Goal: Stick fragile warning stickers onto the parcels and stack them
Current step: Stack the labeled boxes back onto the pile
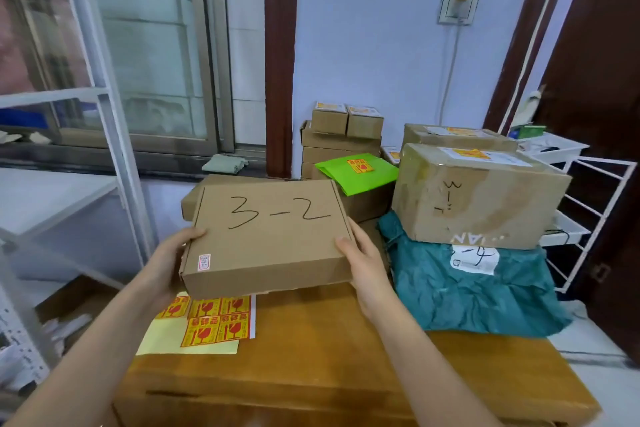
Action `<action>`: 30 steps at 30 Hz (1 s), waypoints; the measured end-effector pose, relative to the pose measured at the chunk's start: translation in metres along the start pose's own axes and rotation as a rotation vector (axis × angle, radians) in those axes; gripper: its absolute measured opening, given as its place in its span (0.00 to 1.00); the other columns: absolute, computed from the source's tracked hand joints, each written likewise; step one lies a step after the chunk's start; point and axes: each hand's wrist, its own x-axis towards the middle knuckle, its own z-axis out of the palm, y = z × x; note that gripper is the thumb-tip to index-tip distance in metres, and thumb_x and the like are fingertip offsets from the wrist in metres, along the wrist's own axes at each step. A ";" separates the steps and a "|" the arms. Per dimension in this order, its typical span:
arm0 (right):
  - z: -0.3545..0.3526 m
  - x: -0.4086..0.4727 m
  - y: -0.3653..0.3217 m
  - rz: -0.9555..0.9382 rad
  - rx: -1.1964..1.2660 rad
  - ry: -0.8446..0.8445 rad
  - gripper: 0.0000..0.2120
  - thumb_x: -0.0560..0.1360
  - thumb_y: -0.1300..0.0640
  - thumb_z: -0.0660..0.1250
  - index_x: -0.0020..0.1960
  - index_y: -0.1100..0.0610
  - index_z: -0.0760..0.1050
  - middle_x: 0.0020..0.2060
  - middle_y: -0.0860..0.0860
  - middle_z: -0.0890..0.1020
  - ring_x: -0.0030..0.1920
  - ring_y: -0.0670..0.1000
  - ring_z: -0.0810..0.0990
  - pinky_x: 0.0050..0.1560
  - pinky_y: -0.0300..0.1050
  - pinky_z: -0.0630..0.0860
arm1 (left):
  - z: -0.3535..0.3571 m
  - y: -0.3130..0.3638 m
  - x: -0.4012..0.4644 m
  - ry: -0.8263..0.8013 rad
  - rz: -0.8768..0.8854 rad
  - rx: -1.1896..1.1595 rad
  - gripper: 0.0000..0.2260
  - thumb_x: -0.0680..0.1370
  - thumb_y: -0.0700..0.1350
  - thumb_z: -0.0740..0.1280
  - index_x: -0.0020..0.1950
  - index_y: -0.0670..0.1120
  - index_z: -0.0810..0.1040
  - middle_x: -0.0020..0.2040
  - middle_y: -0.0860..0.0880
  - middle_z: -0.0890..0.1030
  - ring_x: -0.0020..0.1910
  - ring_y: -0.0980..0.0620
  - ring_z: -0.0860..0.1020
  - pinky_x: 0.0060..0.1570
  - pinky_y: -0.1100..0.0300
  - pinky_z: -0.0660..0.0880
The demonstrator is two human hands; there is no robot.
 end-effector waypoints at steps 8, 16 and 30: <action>-0.014 0.002 -0.003 0.051 -0.027 -0.031 0.20 0.79 0.55 0.62 0.70 0.47 0.68 0.61 0.44 0.77 0.60 0.46 0.76 0.66 0.52 0.72 | 0.009 -0.004 -0.009 -0.054 0.011 0.006 0.24 0.71 0.54 0.67 0.63 0.44 0.72 0.51 0.41 0.82 0.43 0.44 0.80 0.40 0.54 0.76; -0.023 -0.007 -0.005 0.077 -0.099 0.020 0.16 0.80 0.53 0.59 0.68 0.49 0.69 0.55 0.45 0.76 0.52 0.43 0.75 0.45 0.37 0.72 | 0.022 -0.014 -0.016 -0.025 0.000 -0.034 0.11 0.77 0.51 0.64 0.52 0.46 0.76 0.41 0.44 0.83 0.40 0.45 0.79 0.40 0.54 0.73; -0.047 0.002 -0.006 0.073 -0.160 0.277 0.09 0.79 0.54 0.58 0.58 0.53 0.68 0.47 0.47 0.74 0.45 0.44 0.72 0.41 0.39 0.69 | 0.070 -0.020 0.009 -0.055 -0.020 -0.046 0.12 0.76 0.56 0.65 0.52 0.49 0.76 0.45 0.43 0.82 0.43 0.45 0.79 0.41 0.54 0.74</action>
